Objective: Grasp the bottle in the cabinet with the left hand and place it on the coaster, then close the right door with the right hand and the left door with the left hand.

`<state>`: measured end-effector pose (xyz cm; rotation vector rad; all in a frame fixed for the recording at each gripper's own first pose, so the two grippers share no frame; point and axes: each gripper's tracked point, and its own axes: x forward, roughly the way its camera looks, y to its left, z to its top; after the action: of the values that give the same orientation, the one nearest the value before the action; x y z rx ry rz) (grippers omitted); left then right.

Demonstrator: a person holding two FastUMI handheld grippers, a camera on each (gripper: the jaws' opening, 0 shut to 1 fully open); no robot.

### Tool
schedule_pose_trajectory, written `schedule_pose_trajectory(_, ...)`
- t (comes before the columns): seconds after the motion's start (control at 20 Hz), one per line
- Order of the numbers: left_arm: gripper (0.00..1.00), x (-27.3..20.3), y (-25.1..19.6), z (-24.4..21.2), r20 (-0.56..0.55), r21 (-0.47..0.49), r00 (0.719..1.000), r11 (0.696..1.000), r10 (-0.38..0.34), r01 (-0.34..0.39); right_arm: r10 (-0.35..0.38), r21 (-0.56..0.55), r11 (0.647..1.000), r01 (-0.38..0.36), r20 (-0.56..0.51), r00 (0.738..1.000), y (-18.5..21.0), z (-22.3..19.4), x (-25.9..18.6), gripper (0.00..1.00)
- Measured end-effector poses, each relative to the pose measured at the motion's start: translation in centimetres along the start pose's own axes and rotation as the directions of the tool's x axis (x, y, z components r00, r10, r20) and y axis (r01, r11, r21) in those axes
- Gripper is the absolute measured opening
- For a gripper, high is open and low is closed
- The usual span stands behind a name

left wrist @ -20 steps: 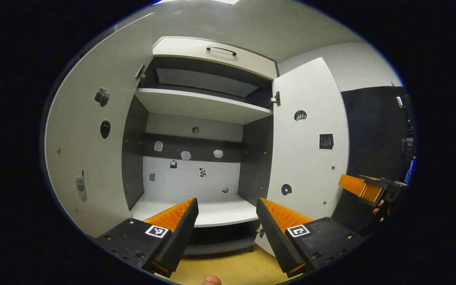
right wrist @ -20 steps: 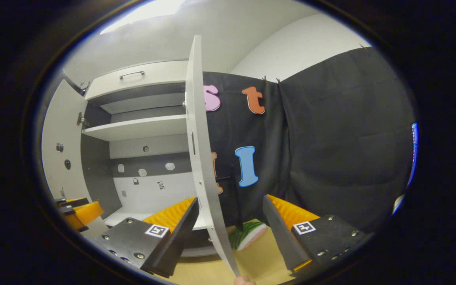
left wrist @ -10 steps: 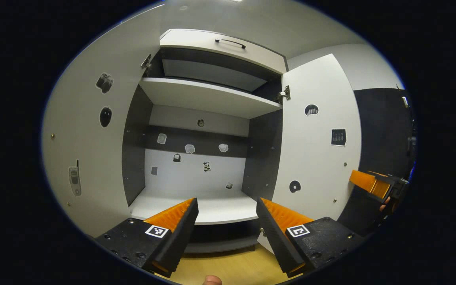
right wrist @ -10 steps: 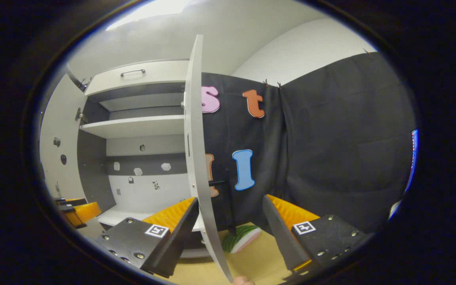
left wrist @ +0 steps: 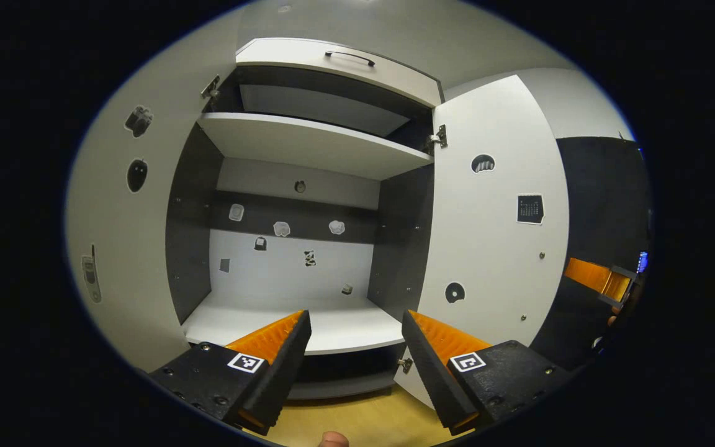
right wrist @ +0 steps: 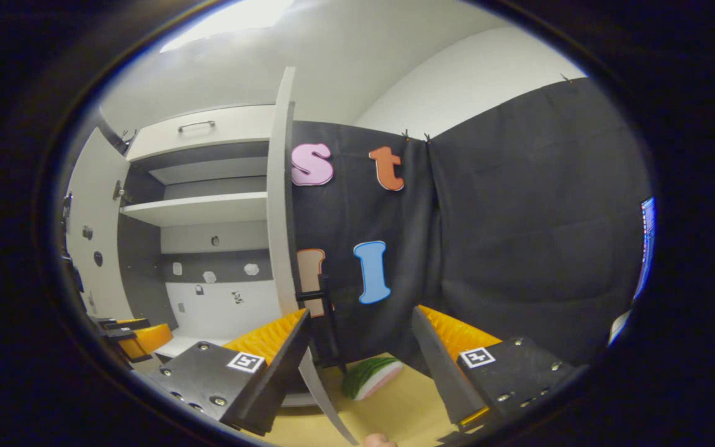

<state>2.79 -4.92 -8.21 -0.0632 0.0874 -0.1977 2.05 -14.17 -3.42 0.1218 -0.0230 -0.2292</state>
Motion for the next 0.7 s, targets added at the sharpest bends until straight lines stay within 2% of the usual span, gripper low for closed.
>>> schedule_pose_trajectory(0.3,0.93,0.1,0.1,0.0,-0.012,0.03,1.0,0.999,0.01,-0.01,0.021,0.009,1.0,-0.021,-0.019,1.0,0.7,-0.9,0.8,0.98)
schedule_pose_trajectory(0.5,0.93,-0.2,0.3,0.4,-0.005,0.016,1.0,1.0,0.018,-0.018,0.058,0.031,0.998,-0.057,-0.031,0.998,1.3,-1.2,0.8,0.98)
schedule_pose_trajectory(0.7,0.93,-1.0,0.2,0.1,-0.017,0.002,1.0,1.0,0.026,-0.026,0.077,-0.01,0.997,-0.077,-0.022,0.997,2.4,-1.1,0.5,0.98)
